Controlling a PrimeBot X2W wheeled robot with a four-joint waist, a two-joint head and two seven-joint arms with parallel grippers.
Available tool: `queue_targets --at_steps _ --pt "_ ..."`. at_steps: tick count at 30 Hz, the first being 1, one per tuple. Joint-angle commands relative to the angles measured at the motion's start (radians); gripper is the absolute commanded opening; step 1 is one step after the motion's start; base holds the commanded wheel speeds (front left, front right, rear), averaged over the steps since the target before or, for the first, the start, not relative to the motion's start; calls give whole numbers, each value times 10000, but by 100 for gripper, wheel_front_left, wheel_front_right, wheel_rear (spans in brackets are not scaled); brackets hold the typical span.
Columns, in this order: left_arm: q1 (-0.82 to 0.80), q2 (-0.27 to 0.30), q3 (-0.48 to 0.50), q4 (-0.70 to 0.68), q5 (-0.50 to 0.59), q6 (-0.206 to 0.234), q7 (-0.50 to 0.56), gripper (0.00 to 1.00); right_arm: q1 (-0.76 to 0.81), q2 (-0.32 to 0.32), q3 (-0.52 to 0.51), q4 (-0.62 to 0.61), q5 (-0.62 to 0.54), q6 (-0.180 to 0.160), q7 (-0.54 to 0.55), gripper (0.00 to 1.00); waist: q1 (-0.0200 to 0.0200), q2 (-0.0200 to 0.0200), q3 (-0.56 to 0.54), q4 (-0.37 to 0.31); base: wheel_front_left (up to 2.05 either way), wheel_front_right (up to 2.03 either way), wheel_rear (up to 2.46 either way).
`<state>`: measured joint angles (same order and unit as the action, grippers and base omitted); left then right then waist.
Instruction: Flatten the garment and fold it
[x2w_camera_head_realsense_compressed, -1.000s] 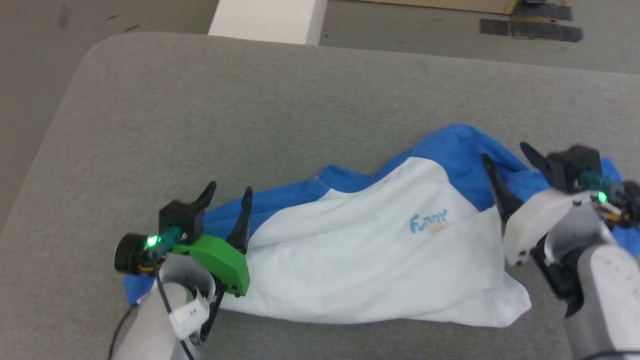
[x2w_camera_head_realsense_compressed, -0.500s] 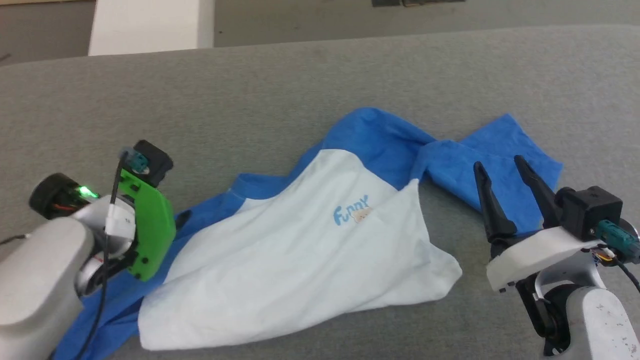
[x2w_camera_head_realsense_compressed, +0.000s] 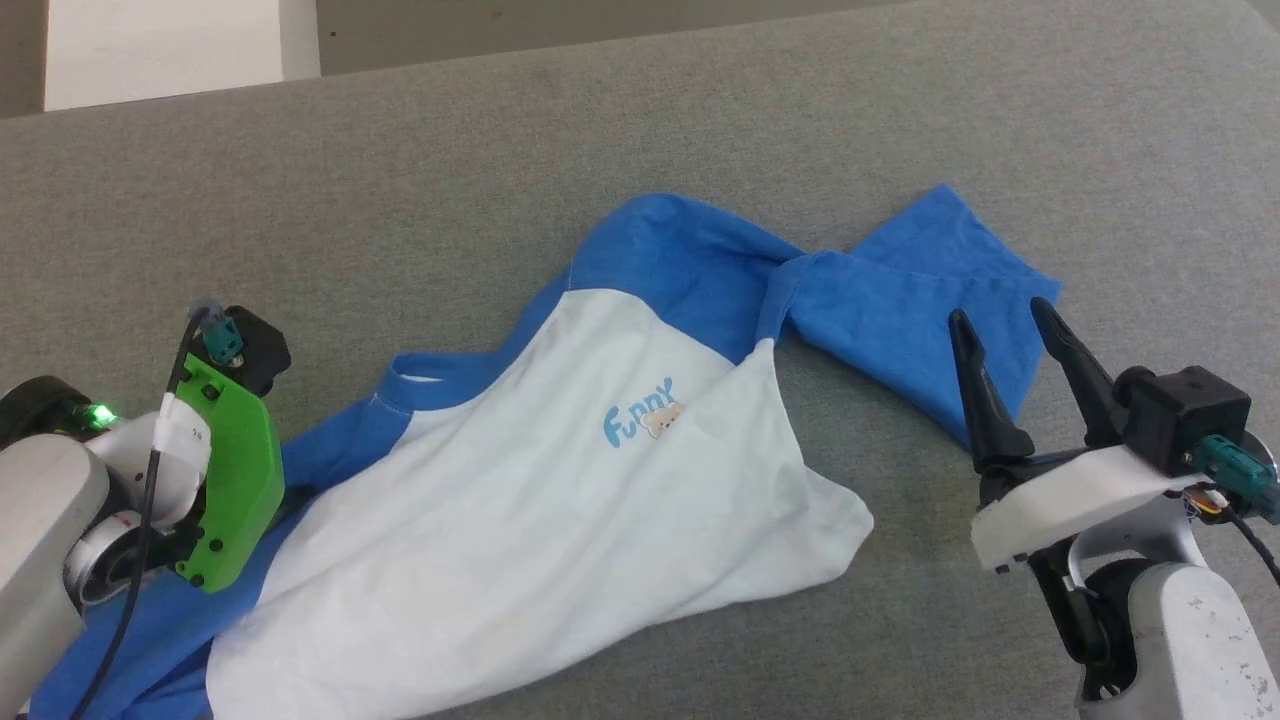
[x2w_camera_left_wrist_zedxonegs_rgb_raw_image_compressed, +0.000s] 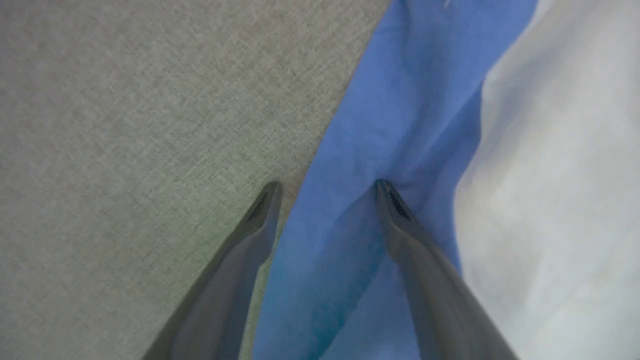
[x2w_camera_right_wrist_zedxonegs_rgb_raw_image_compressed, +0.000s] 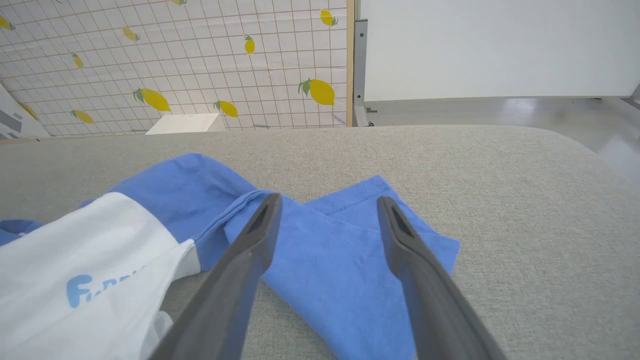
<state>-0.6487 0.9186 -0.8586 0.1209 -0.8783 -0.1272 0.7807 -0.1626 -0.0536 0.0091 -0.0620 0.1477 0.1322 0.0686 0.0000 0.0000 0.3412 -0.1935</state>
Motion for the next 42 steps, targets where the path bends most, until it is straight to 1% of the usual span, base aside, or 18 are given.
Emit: queue_targets --at_steps 1,2,4,6,7,11,14,16,18,21,26,30,37,38,39,40,41,42 --pt "336 88 -237 280 9 23 100 38 -124 29 -21 32 63 -15 -78 100 0 0 60 -22 0 0 0" --pt "349 132 -258 334 74 75 115 0 -127 29 -29 34 74 -15 -77 100 0 0 76 -12 0 0 0" --pt "292 268 -339 391 333 129 180 0 -130 30 -44 24 83 -15 -60 100 0 0 89 45 0 0 0" --pt "93 347 -220 374 731 268 -242 0 -149 31 -70 -6 24 -15 -28 100 0 0 86 135 0 0 0" --pt "-64 379 -103 369 1091 399 -718 0 -166 31 -93 -31 7 -15 -19 100 0 0 80 207 0 0 0" --pt "-439 152 545 797 2145 1358 -3012 0 -246 13 -72 -98 -129 -15 78 100 0 0 30 542 0 0 0" --pt "-479 -154 821 1313 2320 1918 -3862 0 -450 -197 167 -140 -275 -15 274 100 0 0 -21 823 0 0 0" --pt "-498 -313 964 1630 2298 2108 -4230 0 -769 -451 515 -142 -401 -15 463 100 0 0 3 962 0 0 0" --pt "-544 -556 1056 1802 2221 2185 -4517 0 -1248 -788 990 -29 -520 -15 753 100 0 0 60 1116 0 0 0" --pt "-659 -873 1054 1968 2189 2115 -4802 0 -2241 -1313 1880 436 -556 -15 1293 100 0 0 211 1336 0 0 0" --pt "-1043 -1503 911 2147 2242 1950 -5002 0 -4257 -2059 3646 2030 -111 -15 2537 100 0 0 580 1840 0 0 0" --pt "-1426 -1860 825 2361 2359 1830 -5159 0 -5724 -2349 5006 3343 522 -15 3522 100 0 0 875 2167 0 0 0" --pt "-1918 -2369 723 2705 2428 1641 -5384 0 -7424 -2594 6631 5362 1422 -15 5214 100 0 0 1217 2634 0 0 0" --pt "-1967 -2428 697 2763 2434 1603 -5401 0 -7574 -2637 6766 5678 1559 -15 5678 93 0 0 1239 2684 0 0 0" --pt "-2003 -2464 676 2805 2447 1585 -5414 0 -7664 -2643 6836 5890 1689 -15 6055 40 0 0 1245 2709 0 0 0" --pt "-2042 -2509 651 2842 2463 1574 -5425 0 -7770 -2655 6901 6101 1837 -15 6516 18 0 0 1245 2737 0 0 0" --pt "-2063 -2542 638 2868 2464 1568 -5432 0 -7858 -2686 6932 6229 1881 -15 6840 0 0 0 1243 2753 0 0 0" --pt "-2086 -2576 613 2899 2471 1553 -5436 0 -7924 -2733 7051 6341 1952 -15 7290 0 0 0 1235 2770 0 0 0"
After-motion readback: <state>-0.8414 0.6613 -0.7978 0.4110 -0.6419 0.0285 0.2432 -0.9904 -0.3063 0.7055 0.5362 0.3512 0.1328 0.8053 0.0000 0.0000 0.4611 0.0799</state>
